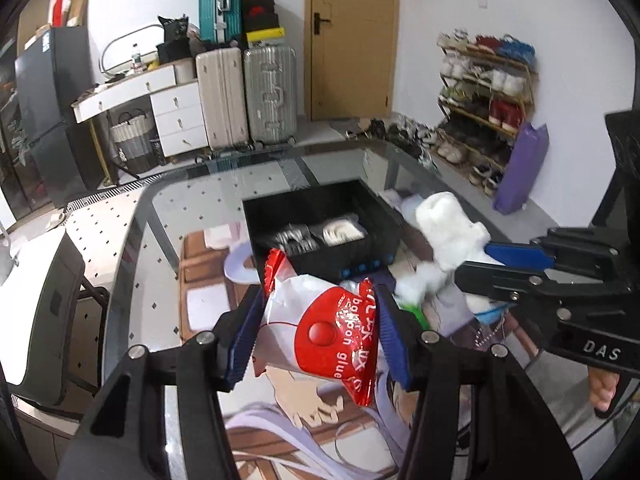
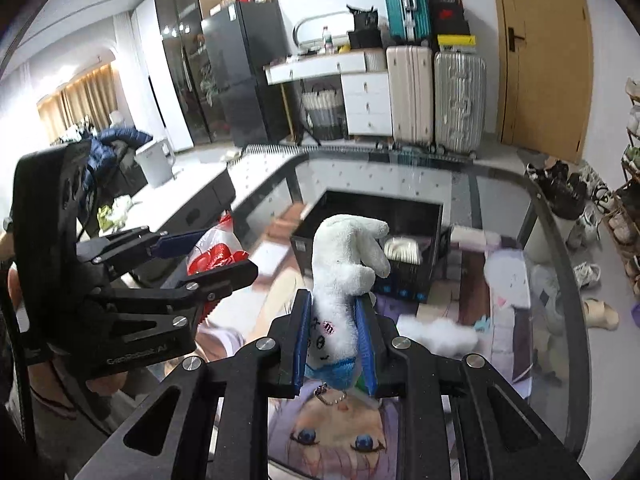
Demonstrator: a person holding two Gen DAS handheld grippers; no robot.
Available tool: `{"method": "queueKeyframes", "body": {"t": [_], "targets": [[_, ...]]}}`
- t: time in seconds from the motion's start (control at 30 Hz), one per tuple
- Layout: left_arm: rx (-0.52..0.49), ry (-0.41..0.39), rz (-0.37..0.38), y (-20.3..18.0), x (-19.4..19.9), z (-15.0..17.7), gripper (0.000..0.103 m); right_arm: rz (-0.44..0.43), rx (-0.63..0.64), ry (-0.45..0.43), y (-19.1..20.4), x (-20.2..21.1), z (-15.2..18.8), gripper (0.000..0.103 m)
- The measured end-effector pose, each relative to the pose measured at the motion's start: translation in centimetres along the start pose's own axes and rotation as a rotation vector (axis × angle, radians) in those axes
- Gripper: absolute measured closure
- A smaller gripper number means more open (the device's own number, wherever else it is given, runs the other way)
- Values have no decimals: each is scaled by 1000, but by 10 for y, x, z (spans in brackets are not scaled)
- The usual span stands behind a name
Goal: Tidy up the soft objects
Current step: 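Carry the red bag and plush toy over the black box and release both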
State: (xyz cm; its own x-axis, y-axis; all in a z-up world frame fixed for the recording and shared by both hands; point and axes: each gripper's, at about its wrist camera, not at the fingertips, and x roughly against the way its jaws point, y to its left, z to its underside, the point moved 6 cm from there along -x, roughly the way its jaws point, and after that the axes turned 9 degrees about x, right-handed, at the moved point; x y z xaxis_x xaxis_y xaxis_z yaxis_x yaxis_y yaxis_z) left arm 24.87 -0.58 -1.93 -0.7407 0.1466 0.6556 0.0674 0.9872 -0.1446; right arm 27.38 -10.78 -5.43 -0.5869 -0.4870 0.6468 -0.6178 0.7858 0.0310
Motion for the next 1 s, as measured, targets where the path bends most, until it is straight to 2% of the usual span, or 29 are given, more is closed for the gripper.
{"method": "queueKeyframes", "body": {"t": [0.3,0.53,0.87,1.0], "targets": [[24,-118,3,2,2,-40,49,62,28,-139,-7,11,-51,81],[64,-152,-37,15,-21,-71,49,90,-1,-152,-20,-7,-79,81],[137,-115,-56,28,-79,-90,49,141,-31,-105,-52,-58,-103,81],[145,-77,-82,33,-105,-89,49,121,-56,-74,-69,-90,-104,81]]}}
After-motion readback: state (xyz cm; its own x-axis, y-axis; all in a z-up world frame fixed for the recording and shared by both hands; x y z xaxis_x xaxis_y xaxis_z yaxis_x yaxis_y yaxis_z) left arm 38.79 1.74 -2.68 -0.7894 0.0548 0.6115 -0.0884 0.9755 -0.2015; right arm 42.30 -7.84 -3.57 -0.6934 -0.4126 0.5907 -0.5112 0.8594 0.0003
